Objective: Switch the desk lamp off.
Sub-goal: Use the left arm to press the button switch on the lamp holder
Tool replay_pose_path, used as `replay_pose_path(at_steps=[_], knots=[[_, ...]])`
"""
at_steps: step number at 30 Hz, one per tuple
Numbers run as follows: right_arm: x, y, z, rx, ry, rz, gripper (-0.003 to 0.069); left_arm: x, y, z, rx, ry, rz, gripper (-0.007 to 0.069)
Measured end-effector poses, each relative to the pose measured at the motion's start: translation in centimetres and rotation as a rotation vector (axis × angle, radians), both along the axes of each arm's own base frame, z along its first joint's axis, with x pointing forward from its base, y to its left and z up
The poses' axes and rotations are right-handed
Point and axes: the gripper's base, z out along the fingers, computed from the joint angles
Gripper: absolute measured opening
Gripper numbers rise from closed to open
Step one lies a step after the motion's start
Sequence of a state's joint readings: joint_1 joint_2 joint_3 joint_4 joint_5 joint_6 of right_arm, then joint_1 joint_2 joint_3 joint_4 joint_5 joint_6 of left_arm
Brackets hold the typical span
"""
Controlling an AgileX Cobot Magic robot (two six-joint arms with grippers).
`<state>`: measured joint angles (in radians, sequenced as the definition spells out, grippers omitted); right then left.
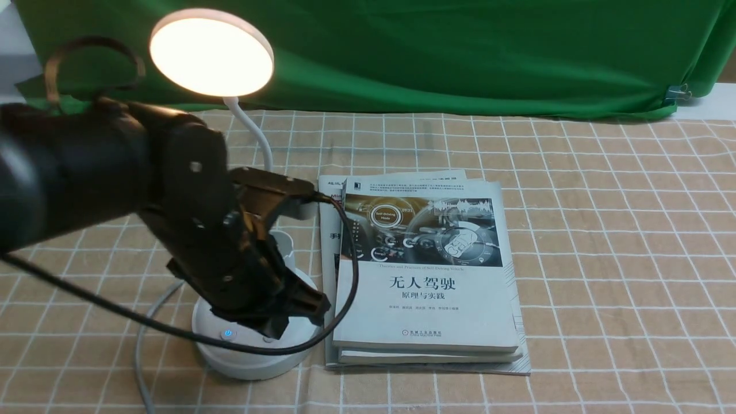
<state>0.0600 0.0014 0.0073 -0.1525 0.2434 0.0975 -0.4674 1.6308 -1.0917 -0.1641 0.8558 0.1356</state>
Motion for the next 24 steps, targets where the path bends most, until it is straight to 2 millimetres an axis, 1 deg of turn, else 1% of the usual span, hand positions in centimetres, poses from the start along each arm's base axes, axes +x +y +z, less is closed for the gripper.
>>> replay_pose_path(at_steps=[3,7,12,16,20,24], knots=[[0.0,0.0,0.0,0.0,0.0,0.0,0.0242,0.7,0.0,-1.4,0.02,0.023,0.005,-0.0003],[0.0,0.0,0.0,0.0,0.0,0.0,0.0242,1.7,0.5,-3.4,0.043,0.059,0.028,-0.0003],[0.0,0.0,0.0,0.0,0.0,0.0,0.0242,2.2,0.4,-3.7,0.049,0.063,0.02,-0.0003],[0.0,0.0,0.0,0.0,0.0,0.0,0.0242,2.2,0.4,-3.6,0.048,0.062,0.019,-0.0003],[0.0,0.0,0.0,0.0,0.0,0.0,0.0242,1.9,0.5,-2.9,0.031,0.041,0.03,-0.0003],[0.0,0.0,0.0,0.0,0.0,0.0,0.0242,1.5,0.6,-1.0,-0.011,-0.024,0.045,-0.0003]])
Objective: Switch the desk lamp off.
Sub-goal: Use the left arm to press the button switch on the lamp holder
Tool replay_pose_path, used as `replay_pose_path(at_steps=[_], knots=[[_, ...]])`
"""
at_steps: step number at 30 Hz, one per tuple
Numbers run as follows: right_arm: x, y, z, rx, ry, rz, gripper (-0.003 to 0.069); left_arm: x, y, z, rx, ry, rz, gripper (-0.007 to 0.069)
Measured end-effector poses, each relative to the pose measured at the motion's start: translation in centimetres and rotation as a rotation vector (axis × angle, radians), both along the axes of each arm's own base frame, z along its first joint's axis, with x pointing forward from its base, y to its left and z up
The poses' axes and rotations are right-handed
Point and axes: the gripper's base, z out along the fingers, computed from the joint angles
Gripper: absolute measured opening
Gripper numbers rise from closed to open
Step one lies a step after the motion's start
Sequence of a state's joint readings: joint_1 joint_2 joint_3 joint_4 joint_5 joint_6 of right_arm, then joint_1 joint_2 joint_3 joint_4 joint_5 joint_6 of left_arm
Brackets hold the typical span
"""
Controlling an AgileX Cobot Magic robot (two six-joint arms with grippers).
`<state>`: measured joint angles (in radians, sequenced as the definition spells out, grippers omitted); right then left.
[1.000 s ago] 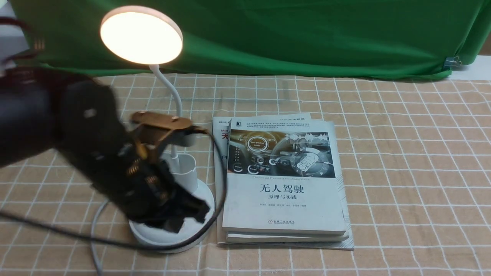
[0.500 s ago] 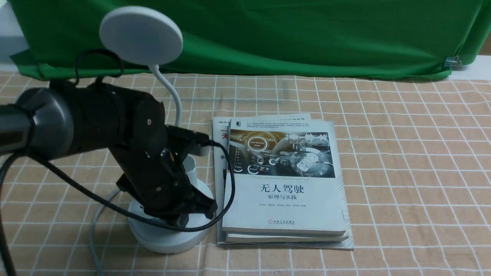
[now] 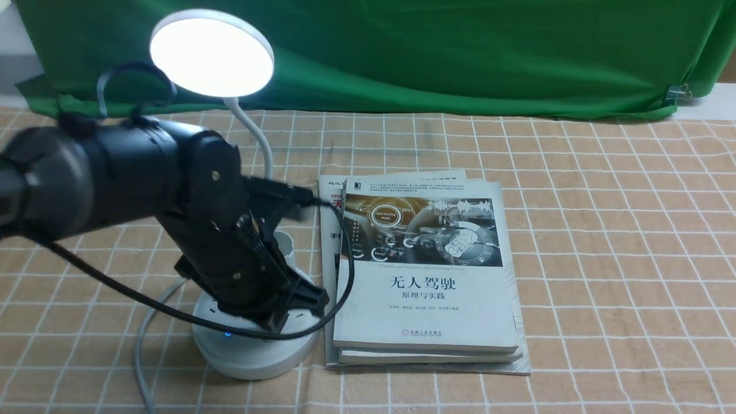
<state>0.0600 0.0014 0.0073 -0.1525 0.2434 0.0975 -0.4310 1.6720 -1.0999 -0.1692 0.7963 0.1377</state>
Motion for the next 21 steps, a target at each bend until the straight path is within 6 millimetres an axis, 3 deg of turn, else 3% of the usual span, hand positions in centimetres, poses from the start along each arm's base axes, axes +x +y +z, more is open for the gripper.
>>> replay_pose_path(at_steps=[7,15,21], knots=[[0.0,0.0,0.0,0.0,0.0,0.0,0.0242,-0.4,0.1,1.0,-0.014,-0.018,0.007,-0.0003],[0.0,0.0,0.0,0.0,0.0,0.0,0.0242,0.4,-0.2,-2.3,0.03,0.079,0.007,-0.0003],[0.0,0.0,0.0,0.0,0.0,0.0,0.0242,0.4,-0.2,-2.3,0.031,0.083,0.006,-0.0003]])
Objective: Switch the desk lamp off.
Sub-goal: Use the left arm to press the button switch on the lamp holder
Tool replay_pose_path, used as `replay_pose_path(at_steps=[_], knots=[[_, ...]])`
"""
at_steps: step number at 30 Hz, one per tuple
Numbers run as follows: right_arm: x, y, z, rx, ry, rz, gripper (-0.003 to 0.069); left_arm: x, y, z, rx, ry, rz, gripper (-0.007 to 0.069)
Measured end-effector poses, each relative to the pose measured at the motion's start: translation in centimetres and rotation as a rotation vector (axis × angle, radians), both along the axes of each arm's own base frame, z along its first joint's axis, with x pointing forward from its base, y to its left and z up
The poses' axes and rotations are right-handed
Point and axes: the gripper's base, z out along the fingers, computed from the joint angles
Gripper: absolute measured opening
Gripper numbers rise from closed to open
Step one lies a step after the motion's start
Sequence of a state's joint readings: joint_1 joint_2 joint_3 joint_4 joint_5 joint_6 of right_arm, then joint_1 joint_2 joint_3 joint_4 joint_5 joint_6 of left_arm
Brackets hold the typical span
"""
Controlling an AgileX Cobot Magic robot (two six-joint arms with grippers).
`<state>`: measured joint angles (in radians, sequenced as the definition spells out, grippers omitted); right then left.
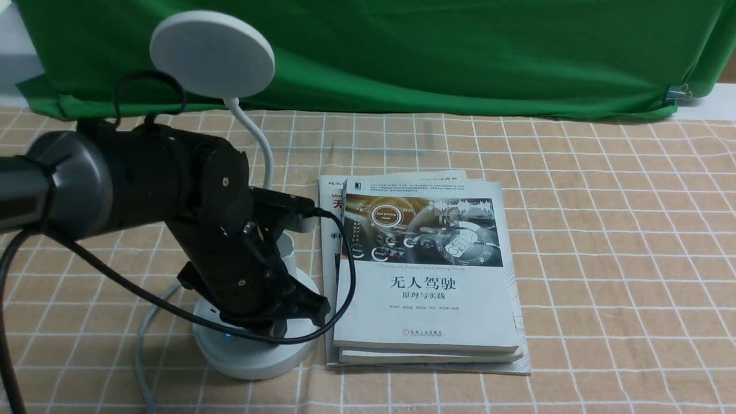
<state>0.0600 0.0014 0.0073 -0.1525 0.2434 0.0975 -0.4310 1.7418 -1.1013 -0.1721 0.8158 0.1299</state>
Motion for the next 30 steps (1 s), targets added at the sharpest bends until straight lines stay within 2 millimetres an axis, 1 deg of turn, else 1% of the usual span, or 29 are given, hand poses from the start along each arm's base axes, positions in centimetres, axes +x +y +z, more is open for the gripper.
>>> replay_pose_path(at_steps=[3,7,9,12,14,18,20,26,30], knots=[[0.0,0.0,0.0,0.0,0.0,0.0,0.0242,-0.2,0.1,0.5,-0.003,-0.005,-0.001,-0.0003],[0.0,0.0,0.0,0.0,0.0,0.0,0.0242,-0.9,0.4,2.7,-0.028,-0.055,-0.004,-0.0003],[0.0,0.0,0.0,0.0,0.0,0.0,0.0242,-1.6,0.7,4.5,-0.047,-0.095,-0.006,-0.0003],[0.0,0.0,0.0,0.0,0.0,0.0,0.0242,-2.2,1.0,5.9,-0.065,-0.135,-0.006,-0.0003],[0.0,0.0,0.0,0.0,0.0,0.0,0.0242,-2.7,1.2,6.3,-0.071,-0.149,-0.005,-0.0003],[0.0,0.0,0.0,0.0,0.0,0.0,0.0242,-3.2,1.5,5.8,-0.066,-0.139,-0.004,-0.0003],[0.0,0.0,0.0,0.0,0.0,0.0,0.0242,-3.2,1.5,5.0,-0.063,-0.14,0.001,-0.0003],[0.0,0.0,0.0,0.0,0.0,0.0,0.0242,-2.2,1.2,2.8,-0.065,-0.166,0.018,-0.0003],[0.0,0.0,0.0,0.0,0.0,0.0,0.0242,-1.7,0.9,1.1,-0.044,-0.124,0.019,-0.0003]])
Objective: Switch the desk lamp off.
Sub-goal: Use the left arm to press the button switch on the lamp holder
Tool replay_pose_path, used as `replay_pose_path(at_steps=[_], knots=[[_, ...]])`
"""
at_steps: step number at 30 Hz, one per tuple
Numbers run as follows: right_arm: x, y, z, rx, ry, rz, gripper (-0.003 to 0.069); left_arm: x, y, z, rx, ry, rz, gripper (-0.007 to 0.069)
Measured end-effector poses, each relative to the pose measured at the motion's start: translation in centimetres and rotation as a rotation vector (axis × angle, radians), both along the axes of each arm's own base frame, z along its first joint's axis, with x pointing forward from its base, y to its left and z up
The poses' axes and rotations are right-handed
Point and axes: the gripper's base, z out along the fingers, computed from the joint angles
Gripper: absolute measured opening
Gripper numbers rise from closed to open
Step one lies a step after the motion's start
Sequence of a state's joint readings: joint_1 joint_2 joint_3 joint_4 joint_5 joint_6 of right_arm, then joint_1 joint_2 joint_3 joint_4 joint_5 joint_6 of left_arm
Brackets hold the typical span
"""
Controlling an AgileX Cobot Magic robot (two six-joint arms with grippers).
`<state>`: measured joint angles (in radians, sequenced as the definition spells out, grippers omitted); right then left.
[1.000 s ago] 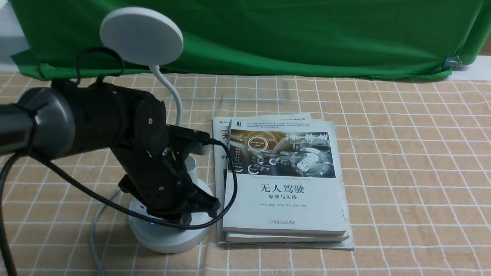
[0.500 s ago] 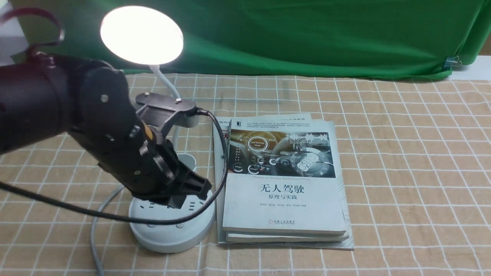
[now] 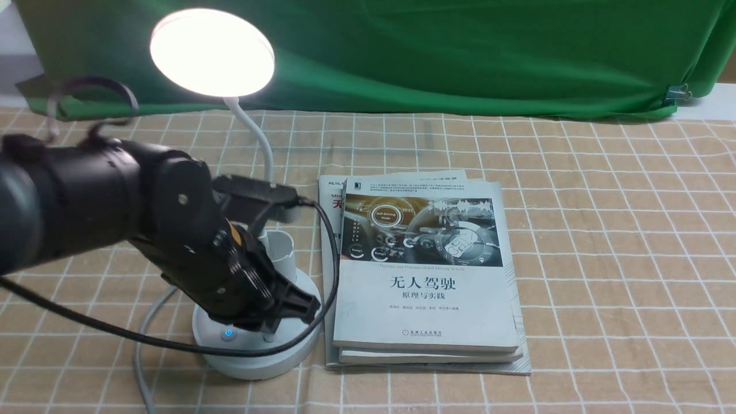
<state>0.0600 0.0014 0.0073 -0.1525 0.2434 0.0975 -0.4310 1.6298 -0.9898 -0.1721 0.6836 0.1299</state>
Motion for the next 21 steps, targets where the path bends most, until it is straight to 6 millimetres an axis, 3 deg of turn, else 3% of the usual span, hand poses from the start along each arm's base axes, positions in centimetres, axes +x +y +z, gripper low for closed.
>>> replay_pose_path(at_steps=[4,10,21], knots=[[0.0,0.0,0.0,0.0,0.0,0.0,0.0242,0.4,-0.2,-1.5,0.019,0.044,0.001,-0.0003],[0.0,0.0,0.0,0.0,0.0,0.0,0.0242,0.6,-0.3,-1.5,0.017,0.043,0.001,-0.0003],[0.0,0.0,0.0,0.0,0.0,0.0,0.0242,-0.5,0.2,1.9,-0.028,-0.051,0.005,-0.0003]])
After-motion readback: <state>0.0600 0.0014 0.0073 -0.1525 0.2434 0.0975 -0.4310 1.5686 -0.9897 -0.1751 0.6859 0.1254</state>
